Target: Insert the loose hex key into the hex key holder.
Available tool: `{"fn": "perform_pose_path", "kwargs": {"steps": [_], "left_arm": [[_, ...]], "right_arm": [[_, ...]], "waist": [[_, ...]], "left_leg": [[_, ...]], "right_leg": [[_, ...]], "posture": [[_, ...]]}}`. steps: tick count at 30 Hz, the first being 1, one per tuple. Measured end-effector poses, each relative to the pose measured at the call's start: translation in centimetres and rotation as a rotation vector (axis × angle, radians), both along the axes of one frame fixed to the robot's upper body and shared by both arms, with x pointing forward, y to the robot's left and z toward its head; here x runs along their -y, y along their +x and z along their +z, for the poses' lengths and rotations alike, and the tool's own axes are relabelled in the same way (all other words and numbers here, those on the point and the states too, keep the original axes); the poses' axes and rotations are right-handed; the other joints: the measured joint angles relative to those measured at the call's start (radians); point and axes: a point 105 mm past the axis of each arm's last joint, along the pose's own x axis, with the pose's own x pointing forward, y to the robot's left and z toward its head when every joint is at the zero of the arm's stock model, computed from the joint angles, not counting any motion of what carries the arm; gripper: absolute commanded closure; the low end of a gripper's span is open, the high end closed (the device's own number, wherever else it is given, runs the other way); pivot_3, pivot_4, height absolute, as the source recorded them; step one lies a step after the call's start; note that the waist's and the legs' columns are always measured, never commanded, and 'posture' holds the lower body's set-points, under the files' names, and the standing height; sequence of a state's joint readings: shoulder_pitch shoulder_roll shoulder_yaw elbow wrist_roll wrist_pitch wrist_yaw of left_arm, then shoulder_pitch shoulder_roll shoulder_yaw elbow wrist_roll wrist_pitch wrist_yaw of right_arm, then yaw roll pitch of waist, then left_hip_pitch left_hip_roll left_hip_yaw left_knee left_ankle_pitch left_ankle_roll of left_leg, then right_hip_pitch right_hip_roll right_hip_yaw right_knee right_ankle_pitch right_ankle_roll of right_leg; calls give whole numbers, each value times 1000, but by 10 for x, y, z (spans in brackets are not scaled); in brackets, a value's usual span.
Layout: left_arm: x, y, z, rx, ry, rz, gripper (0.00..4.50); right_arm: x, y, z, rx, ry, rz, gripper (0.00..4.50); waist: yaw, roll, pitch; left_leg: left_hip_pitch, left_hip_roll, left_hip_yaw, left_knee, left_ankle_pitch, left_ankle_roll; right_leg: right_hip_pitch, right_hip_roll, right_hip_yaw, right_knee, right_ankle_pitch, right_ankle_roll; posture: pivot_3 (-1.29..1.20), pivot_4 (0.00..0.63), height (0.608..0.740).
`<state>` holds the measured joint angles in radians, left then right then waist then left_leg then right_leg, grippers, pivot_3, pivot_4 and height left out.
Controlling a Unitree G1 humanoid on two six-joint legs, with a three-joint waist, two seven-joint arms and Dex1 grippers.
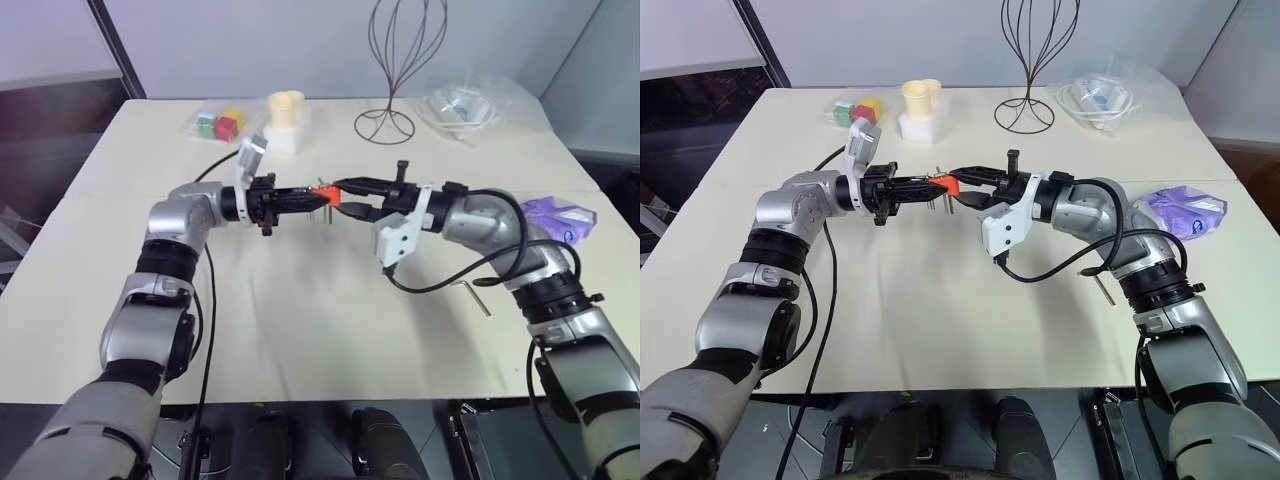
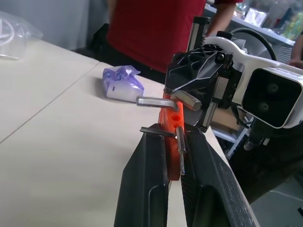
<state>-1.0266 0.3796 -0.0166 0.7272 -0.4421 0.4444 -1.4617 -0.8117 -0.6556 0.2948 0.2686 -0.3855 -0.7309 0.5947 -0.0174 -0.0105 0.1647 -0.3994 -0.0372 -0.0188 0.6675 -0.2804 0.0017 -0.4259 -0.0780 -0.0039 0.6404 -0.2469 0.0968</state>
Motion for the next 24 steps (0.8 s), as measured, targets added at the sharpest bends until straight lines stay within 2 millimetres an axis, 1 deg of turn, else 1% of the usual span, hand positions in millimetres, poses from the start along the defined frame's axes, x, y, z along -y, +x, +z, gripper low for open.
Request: {"fn": "perform_pose_path", "kwargs": {"steps": [3,5,6,9,10,12,14,16,17,18,19,21,23,24], "left_arm": [[1,0,-1,7,9,2,4469],[2,0,-2,16,12,2,4500],[1,1,-3,15,14,12,4500],[-4,3,-7,10,24,45,4500],[-4,2,-7,13,25,47,4500],[-6,2,-9,25,35,58,4500],[-11,2,-9,65,56,79,4500],[-13,-1,-8,122,69,94,4500],[-13,-3,-7,154,73,97,4500],[-13,-7,-3,191,79,99,4500],[-12,-9,-1,212,82,98,4500],[-14,-18,3,290,104,94,4500],[-19,-27,1,339,134,101,4500],[-21,-31,-2,357,149,104,4500]], "right_arm": [[1,0,-2,-15,11,-5,3491],[2,-1,-4,-26,14,-7,2425],[2,-2,-5,-35,12,-4,2000],[4,-7,-11,-52,-4,-3,360],[7,-7,-14,-57,-15,-13,21],[18,-7,-19,-71,-41,-45,21],[34,-4,-25,-101,-47,-109,21],[58,4,-29,-172,-1,-234,21],[77,10,-31,-235,45,-336,21],[96,15,-34,-331,109,-453,21],[108,17,-38,-396,143,-524,21],[142,14,-54,-657,309,-737,21],[165,1,-72,-930,477,-903,21],[171,-7,-80,-1041,539,-961,21]], "waist": [[3,0,0],[2,0,0],[2,0,0],[1,0,0],[1,0,0],[4,0,0],[5,0,0],[7,0,0],[8,0,0],[8,0,0],[8,0,0],[8,0,0],[6,1,-1],[4,1,-1]], "left_leg": [[0,0,0,0,0,0],[0,0,0,0,0,0],[0,0,0,0,0,0],[0,0,0,0,0,0],[0,0,0,0,0,0],[0,0,0,0,0,0],[0,0,0,0,0,0],[-1,0,0,0,0,0],[-1,0,0,1,0,0],[-1,0,-1,1,0,0],[-1,0,-1,1,0,0],[-2,1,-2,1,0,0],[-1,1,-2,0,0,1],[-1,1,-2,0,0,1]], "right_leg": [[0,0,0,0,0,0],[0,0,0,0,0,0],[0,0,0,0,0,0],[0,0,0,0,0,0],[0,0,0,0,0,0],[0,0,0,1,0,0],[0,0,0,0,0,0],[0,-1,0,0,0,0],[0,-1,0,0,0,0],[0,-1,0,0,0,0],[0,-1,1,0,0,0],[0,-2,1,0,0,0],[0,-3,2,0,0,0],[0,-3,2,0,0,0]], "posture": [[0,150,740],[0,150,740],[0,150,740],[0,150,740],[0,150,740],[0,150,740],[0,150,740],[0,150,740],[0,150,740],[0,150,740],[0,150,740],[0,150,740],[0,150,740],[0,150,740]]}}
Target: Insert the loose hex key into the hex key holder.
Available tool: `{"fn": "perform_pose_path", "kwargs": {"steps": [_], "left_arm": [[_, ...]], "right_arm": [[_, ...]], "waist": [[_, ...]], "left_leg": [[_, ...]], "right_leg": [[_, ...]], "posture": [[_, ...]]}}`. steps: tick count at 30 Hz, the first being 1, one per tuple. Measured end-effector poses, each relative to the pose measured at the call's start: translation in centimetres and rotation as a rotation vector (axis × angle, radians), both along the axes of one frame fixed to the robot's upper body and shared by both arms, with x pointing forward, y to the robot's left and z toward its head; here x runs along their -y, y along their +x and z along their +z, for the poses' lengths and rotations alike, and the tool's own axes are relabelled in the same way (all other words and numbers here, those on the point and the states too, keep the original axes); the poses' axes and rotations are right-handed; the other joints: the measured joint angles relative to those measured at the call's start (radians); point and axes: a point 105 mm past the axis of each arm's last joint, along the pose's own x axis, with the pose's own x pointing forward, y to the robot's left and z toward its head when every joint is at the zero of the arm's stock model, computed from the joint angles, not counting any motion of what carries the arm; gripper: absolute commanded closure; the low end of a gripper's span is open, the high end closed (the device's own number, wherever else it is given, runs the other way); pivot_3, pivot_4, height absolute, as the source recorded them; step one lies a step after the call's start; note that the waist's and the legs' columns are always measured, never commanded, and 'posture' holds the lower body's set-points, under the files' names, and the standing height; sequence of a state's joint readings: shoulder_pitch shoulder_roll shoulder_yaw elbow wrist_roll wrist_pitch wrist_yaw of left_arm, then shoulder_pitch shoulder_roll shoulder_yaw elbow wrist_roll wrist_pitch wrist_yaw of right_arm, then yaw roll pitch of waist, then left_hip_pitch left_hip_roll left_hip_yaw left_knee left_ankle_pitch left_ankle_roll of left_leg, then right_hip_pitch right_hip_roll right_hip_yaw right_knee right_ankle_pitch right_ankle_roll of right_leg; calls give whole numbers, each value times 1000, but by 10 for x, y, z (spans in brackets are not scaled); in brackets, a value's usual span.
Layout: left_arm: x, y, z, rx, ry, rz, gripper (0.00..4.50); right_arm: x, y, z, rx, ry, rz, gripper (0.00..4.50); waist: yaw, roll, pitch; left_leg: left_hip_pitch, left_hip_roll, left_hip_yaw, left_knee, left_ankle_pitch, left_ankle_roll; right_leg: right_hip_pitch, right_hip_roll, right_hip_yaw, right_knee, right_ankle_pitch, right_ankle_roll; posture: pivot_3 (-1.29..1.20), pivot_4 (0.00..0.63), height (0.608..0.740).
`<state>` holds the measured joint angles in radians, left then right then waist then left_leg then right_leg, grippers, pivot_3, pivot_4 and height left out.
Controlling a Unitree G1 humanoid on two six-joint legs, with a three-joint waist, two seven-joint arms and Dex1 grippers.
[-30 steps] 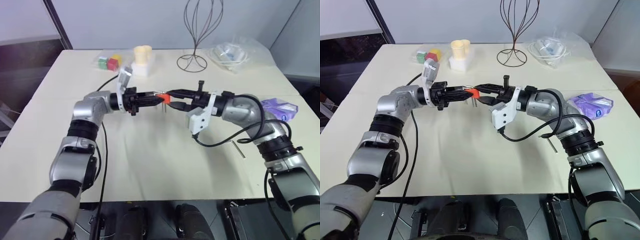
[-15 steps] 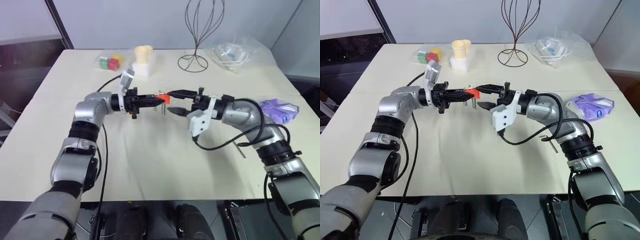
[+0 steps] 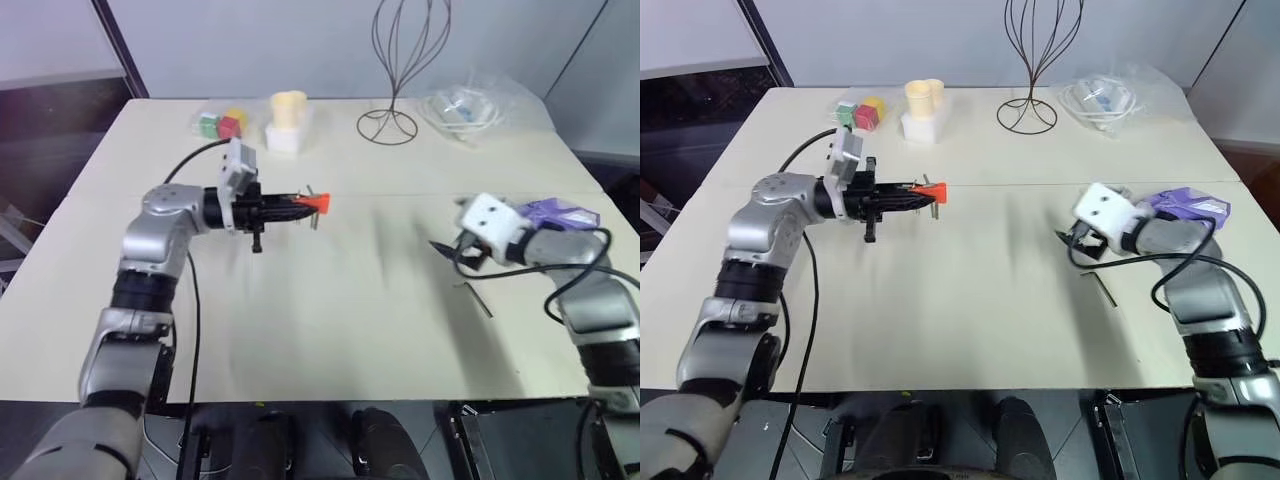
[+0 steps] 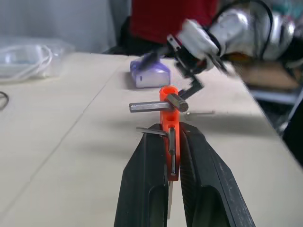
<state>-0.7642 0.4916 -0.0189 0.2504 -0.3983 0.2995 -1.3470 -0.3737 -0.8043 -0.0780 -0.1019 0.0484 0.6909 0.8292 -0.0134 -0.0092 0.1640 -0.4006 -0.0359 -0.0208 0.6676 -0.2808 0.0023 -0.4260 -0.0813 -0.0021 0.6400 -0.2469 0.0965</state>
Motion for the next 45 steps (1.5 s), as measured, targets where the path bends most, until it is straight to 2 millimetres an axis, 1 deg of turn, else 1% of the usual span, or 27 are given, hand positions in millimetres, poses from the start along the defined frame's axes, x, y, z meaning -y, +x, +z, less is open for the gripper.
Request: {"fn": "perform_pose_path", "kwargs": {"steps": [3,6,8,11,13,16,21,22,23,24,26,28,30,31,33,34,38,39,41,42,43,44,45], "left_arm": [[-3,-10,-13,32,57,4,4500],[-2,-16,-20,25,69,10,4500],[-2,-20,-21,13,68,9,4500],[-1,-33,-35,-49,71,-10,4500],[1,-37,-41,-82,69,-21,4500],[2,-39,-38,-61,74,-30,4500],[6,-40,-41,-67,79,-36,4500],[8,-40,-42,-68,80,-36,4500],[8,-40,-42,-68,80,-34,4500],[8,-40,-42,-68,80,-32,4500],[8,-39,-42,-66,78,-25,4500],[8,-38,-42,-65,77,-19,4500],[8,-37,-42,-65,75,-11,4500],[8,-37,-42,-66,75,-8,4500],[8,-37,-41,-65,75,-3,4500],[8,-37,-41,-62,76,1,4500],[7,-37,-42,-64,78,12,4500],[6,-37,-43,-64,81,14,4500],[3,-36,-43,-66,87,21,4500],[1,-33,-44,-76,86,31,4500],[1,-30,-43,-83,78,35,4500],[2,-26,-41,-87,71,39,4500],[2,-20,-38,-90,62,46,4500]], "right_arm": [[3,-17,-11,-159,129,-100,21],[2,-27,-17,-242,175,-138,21],[4,-32,-18,-267,167,-140,21],[16,-41,-19,-312,126,-158,21],[20,-44,-20,-330,117,-164,21],[28,-47,-23,-358,116,-176,21],[30,-48,-30,-374,125,-185,21],[30,-48,-33,-379,124,-184,527],[29,-49,-37,-388,122,-183,771],[27,-48,-40,-387,124,-181,1209],[29,-44,-41,-366,120,-191,2308],[28,-42,-42,-352,113,-189,3116],[23,-41,-45,-345,106,-176,4129],[21,-41,-48,-347,102,-168,4477],[18,-41,-51,-347,92,-161,4477],[17,-41,-51,-344,90,-163,4477],[17,-41,-51,-341,87,-160,4477],[16,-39,-48,-329,96,-160,4477],[7,-34,-45,-312,162,-138,4477],[-9,-22,-34,-265,258,-92,4477],[-24,-12,-16,-201,326,-36,4477],[-36,-2,4,-134,399,7,4477],[-48,8,36,-28,474,58,4477]], "waist": [[1,0,0],[7,0,0],[9,0,0],[10,0,0],[11,0,0],[12,0,0],[19,0,0],[20,0,0],[21,0,0],[21,0,0],[21,-1,0],[21,-1,-1],[20,-2,-1],[19,-3,-1],[18,-3,-2],[18,-4,-2],[18,-4,-2],[17,-4,-2],[11,-4,-2],[1,-2,-1],[-1,1,1],[-2,3,2],[1,3,2]], "left_leg": [[1,0,0,-1,0,0],[0,-1,0,0,0,0],[0,-1,0,0,-1,1],[-1,-2,0,0,-1,2],[-1,-1,0,0,-1,2],[-1,-1,0,0,-1,2],[-1,-1,0,0,-1,2],[-1,-1,0,0,-1,2],[-1,-1,0,0,-1,2],[-1,-1,0,0,-1,2],[0,-1,0,0,-1,2],[1,-1,0,0,-1,2],[4,-1,0,0,-1,2],[7,0,0,0,-1,2],[13,1,-1,-1,-2,3],[14,1,-1,-1,-2,3],[14,1,-2,-1,-2,3],[14,1,-2,-1,-2,3],[14,1,-1,-1,-2,3],[13,1,-1,-1,-2,3],[12,1,-1,-1,-2,3],[11,0,-1,-1,-2,3],[9,0,-1,-1,-2,3]], "right_leg": [[0,0,0,0,0,0],[0,0,0,0,0,0],[0,0,0,-1,0,0],[0,0,0,-2,0,0],[0,0,-1,-3,0,0],[0,1,-1,-3,0,0],[0,1,-1,-3,0,0],[0,1,-1,-3,0,0],[0,1,-1,-3,0,0],[1,1,-1,-3,0,0],[2,2,-1,-3,0,0],[3,2,-1,-3,0,0],[6,2,-1,-4,0,0],[9,2,-1,-5,0,0],[18,2,-2,-8,0,0],[19,2,-2,-9,0,0],[19,2,-2,-9,0,0],[19,2,-2,-9,0,0],[18,2,-2,-9,0,0],[17,1,-2,-8,0,0],[15,1,-1,-8,0,0],[14,1,-1,-7,0,0],[12,2,-1,-6,0,0]], "posture": [[0,150,740],[0,150,740],[0,150,740],[0,150,740],[0,150,740],[0,150,740],[0,150,740],[0,150,740],[0,150,740],[0,150,740],[0,150,740],[0,150,740],[0,150,740],[0,150,740],[0,150,740],[0,150,740],[0,150,740],[0,150,740],[0,150,740],[0,150,740],[0,150,740],[0,150,740],[0,150,740]]}}
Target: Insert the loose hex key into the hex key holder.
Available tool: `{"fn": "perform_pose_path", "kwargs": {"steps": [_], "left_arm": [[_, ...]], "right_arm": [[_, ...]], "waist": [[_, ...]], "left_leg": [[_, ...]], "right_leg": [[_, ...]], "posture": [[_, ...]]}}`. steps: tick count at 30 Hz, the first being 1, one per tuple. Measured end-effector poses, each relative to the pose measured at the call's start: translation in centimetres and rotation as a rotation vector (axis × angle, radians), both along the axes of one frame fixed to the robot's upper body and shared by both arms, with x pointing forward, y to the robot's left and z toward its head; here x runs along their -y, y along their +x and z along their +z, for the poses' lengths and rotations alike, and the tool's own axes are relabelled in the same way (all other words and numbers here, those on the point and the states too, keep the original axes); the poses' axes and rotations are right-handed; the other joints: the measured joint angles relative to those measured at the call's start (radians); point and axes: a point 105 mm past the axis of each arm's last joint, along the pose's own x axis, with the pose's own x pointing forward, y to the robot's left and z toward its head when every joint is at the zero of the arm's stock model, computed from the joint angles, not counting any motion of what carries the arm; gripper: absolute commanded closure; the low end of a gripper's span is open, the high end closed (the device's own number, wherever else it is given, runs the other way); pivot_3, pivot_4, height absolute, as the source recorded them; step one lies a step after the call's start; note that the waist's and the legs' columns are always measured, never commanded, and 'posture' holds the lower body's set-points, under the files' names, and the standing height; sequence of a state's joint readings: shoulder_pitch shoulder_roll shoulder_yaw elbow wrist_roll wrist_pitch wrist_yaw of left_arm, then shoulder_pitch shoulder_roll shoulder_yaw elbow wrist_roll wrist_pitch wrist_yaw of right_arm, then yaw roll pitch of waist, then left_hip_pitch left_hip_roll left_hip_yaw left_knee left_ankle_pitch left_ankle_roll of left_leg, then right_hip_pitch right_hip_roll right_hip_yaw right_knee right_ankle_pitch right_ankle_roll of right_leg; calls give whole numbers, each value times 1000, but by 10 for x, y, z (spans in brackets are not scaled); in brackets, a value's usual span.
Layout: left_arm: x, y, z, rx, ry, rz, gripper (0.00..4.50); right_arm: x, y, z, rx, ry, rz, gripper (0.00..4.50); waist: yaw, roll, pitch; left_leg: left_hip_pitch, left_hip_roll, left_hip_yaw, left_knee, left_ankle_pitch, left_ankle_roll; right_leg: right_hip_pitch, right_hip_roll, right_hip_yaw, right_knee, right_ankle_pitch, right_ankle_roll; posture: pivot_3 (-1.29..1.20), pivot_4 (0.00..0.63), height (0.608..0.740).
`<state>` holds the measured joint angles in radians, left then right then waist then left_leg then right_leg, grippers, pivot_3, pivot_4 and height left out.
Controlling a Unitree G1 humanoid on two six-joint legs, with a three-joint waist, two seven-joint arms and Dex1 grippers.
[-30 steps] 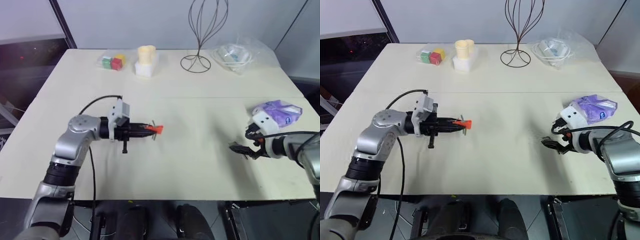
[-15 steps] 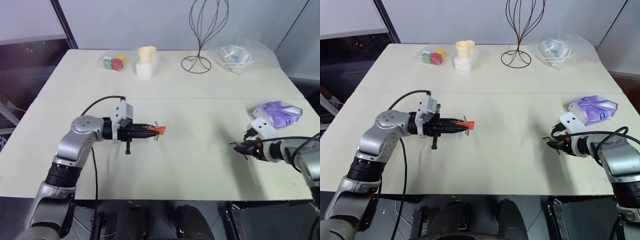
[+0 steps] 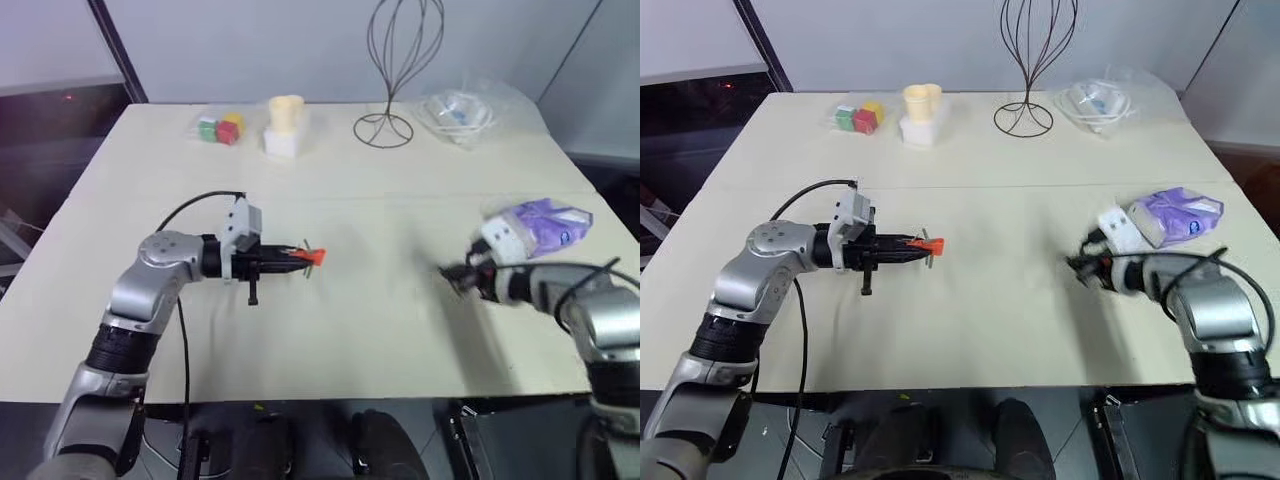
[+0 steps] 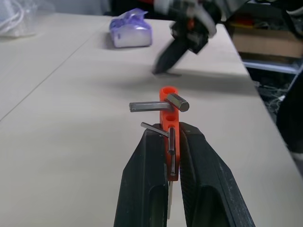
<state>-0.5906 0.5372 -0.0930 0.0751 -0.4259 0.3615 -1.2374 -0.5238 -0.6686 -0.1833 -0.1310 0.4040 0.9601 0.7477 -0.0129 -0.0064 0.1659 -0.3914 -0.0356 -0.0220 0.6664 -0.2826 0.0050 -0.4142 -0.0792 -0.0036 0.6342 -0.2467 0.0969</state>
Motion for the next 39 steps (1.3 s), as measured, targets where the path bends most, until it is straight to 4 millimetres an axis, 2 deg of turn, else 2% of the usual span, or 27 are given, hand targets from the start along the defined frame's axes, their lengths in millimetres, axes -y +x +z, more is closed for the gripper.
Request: {"fn": "perform_pose_path", "kwargs": {"steps": [3,5,7,10,12,16,26,39], "left_arm": [[0,13,10,-1,-25,15,4500],[3,25,16,-9,-53,24,4500],[7,34,22,-7,-76,15,4500],[12,48,30,18,-89,18,4500],[20,59,37,19,-109,17,4500],[36,60,55,80,-132,-44,4500],[46,59,51,68,-157,-72,4500],[46,60,54,84,-178,-63,4500]], "right_arm": [[-20,10,74,238,190,38,4477],[-37,11,106,324,364,74,4477],[-50,13,117,334,496,95,4477],[-61,15,119,321,601,101,4477],[-76,16,119,312,699,119,4477],[-96,14,116,301,741,143,4477],[-108,5,109,296,742,163,4477],[-109,2,94,265,714,179,4477]], "waist": [[7,-1,0],[11,-1,0],[15,-1,0],[23,-1,-1],[21,-1,-1],[14,-1,-1],[-7,-1,-1],[-3,-1,-1]], "left_leg": [[-1,0,-2,-1,0,-1],[-2,-1,-2,-1,0,-1],[-3,-3,-2,-1,0,0],[-11,-4,-1,1,0,0],[-17,-4,0,1,1,-1],[-17,-4,1,2,1,-1],[-16,-3,1,1,1,-1],[-16,-3,1,2,1,-1]], "right_leg": [[0,1,-1,0,0,0],[-1,0,-1,-1,0,0],[-1,-1,-1,-2,0,0],[-9,-2,-1,0,0,0],[-16,-1,-2,3,1,2],[-19,-2,-1,11,1,2],[-20,0,-1,12,1,2],[-20,0,-1,12,1,2]], "posture": [[0,150,740],[0,150,740],[0,150,740],[0,150,740],[0,150,740],[0,150,740],[0,150,740],[0,150,740]]}}
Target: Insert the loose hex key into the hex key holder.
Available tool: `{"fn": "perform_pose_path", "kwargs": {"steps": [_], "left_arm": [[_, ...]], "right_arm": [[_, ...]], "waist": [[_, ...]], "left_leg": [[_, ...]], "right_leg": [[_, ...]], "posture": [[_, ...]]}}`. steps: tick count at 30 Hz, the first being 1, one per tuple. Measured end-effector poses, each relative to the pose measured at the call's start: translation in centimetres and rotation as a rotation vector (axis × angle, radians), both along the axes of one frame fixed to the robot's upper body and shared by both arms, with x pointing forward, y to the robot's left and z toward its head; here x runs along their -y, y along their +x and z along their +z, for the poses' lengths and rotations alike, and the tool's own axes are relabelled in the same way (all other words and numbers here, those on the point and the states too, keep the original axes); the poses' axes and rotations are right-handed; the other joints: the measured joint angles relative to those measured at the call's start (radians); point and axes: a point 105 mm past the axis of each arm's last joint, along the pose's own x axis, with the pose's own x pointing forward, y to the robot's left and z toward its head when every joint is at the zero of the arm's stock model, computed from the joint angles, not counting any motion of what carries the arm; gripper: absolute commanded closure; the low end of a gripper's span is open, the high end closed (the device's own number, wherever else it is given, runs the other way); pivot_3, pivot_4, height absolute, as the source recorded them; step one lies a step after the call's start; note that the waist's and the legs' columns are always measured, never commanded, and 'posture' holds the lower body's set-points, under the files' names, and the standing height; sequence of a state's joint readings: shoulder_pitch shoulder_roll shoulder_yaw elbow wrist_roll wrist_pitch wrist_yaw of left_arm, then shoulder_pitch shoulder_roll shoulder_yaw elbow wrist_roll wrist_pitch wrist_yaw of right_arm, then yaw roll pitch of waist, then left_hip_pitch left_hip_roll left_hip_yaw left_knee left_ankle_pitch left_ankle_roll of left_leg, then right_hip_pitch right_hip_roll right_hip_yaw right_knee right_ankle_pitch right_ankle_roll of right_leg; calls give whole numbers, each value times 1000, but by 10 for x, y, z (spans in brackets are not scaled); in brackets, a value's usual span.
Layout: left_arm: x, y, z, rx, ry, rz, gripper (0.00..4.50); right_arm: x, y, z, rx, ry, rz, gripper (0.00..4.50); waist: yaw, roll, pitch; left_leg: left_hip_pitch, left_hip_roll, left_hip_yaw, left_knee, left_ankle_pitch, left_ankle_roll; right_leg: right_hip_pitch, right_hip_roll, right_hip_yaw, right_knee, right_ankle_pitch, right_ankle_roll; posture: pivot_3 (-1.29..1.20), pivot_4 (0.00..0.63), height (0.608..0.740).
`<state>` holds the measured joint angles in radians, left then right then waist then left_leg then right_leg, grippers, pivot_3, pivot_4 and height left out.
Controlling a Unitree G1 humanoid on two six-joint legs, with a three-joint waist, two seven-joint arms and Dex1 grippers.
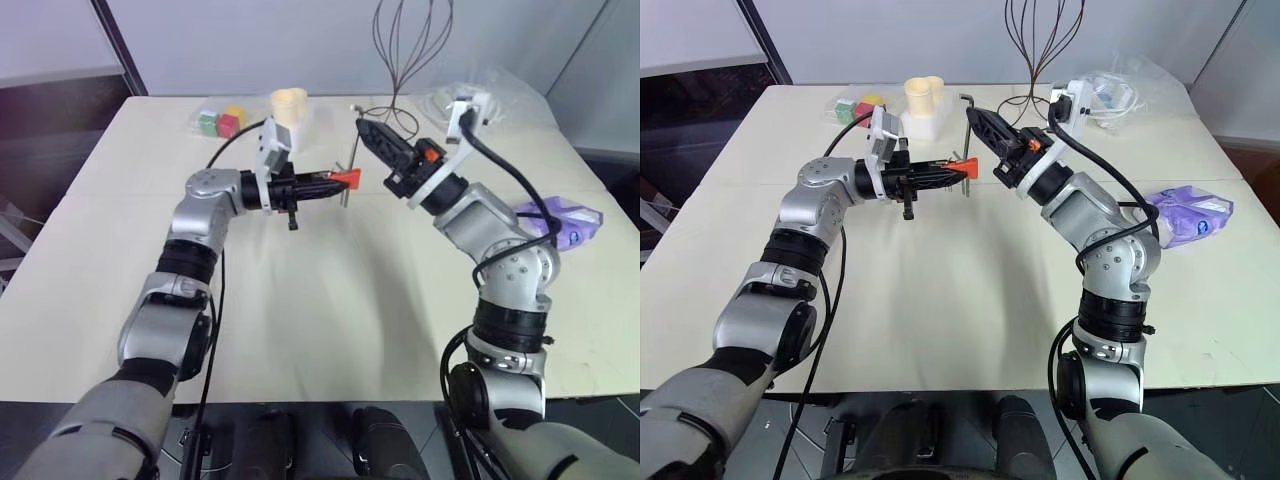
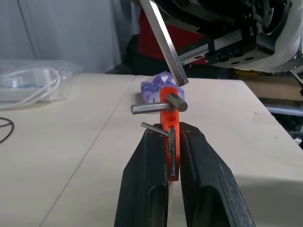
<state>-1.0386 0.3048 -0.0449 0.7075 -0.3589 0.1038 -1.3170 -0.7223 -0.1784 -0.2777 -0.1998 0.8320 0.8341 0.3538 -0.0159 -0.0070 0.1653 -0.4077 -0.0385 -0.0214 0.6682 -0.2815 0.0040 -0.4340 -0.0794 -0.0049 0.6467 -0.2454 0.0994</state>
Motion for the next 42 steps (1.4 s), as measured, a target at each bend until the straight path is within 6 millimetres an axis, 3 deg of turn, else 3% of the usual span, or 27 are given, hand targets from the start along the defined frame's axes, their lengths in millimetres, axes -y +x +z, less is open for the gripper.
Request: {"fn": "perform_pose_path", "kwargs": {"steps": [42], "left_arm": [[-1,-3,1,-46,-12,-7,4500]], "right_arm": [[7,2,-6,39,-2,-24,4477]], "waist": [[-1,0,0]], "left_leg": [[0,0,0,0,0,0]], "right_leg": [[0,0,0,0,0,0]], "posture": [[0,150,740]]}}
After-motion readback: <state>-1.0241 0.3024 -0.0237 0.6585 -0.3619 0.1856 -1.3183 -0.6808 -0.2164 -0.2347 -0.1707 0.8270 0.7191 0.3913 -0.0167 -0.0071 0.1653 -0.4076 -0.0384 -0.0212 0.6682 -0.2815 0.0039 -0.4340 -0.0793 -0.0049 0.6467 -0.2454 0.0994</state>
